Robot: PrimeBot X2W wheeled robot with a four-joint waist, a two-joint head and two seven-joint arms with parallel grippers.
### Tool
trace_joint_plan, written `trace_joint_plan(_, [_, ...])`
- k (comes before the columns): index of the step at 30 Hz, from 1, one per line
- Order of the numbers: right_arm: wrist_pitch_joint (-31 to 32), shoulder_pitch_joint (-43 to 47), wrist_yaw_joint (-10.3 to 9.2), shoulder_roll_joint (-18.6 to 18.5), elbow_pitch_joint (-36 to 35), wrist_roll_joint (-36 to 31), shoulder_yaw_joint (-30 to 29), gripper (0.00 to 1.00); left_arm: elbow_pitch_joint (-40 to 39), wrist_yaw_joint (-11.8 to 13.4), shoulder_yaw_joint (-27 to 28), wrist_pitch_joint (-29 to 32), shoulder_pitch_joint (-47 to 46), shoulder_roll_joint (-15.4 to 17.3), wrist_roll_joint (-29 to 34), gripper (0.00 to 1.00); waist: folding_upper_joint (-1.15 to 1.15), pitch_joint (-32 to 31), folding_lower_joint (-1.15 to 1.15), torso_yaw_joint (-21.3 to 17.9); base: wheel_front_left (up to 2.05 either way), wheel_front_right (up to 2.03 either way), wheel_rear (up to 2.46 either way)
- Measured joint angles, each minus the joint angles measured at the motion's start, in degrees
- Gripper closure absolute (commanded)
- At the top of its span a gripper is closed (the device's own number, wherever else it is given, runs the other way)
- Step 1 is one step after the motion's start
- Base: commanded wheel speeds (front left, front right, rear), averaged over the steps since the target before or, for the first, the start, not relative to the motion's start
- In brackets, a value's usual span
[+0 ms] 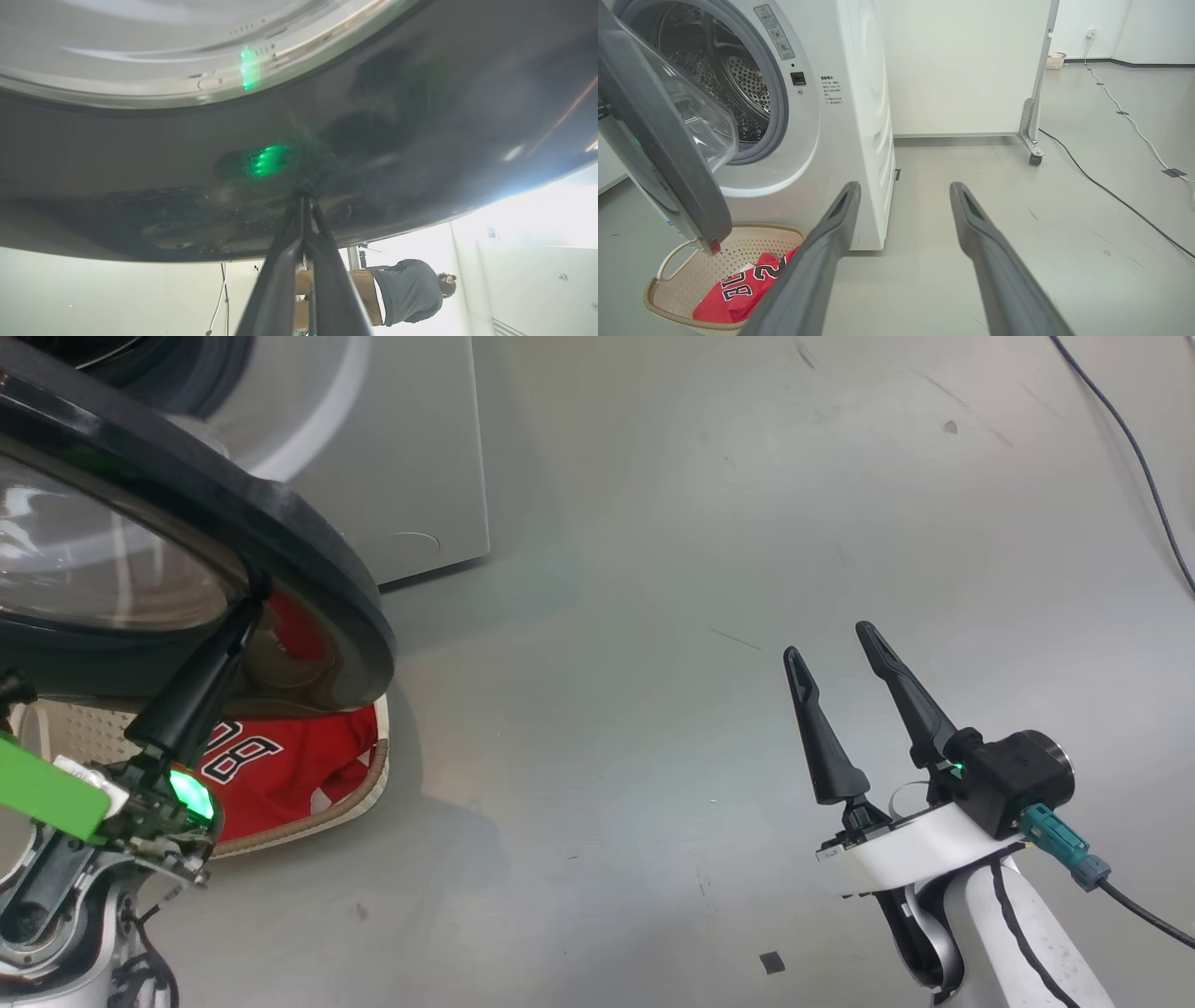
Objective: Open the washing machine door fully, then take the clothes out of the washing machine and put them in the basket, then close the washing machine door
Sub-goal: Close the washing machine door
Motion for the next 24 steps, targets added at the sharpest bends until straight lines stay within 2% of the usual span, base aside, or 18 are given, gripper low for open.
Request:
trace_joint_plan(4, [0.0,-0.1,-0.02,0.1,-0.4,0.1,-0.1,0.0,2.1,0.0,-0.2,-1.2,-3.0,-1.4,0.1,1.0,0.0,0.8,0.0,-0.8,0.0,0.0,0.0])
trace_joint_plan(24, [0.0,-3.4,-0.02,0.2,-1.2,2.9,1.7,0.0,14.5,1.0,1.0,-9.1,-19.7,-3.2,4.4,1.0,0.0,5.3,0.0,-4.2,0.0,0.0,0.0])
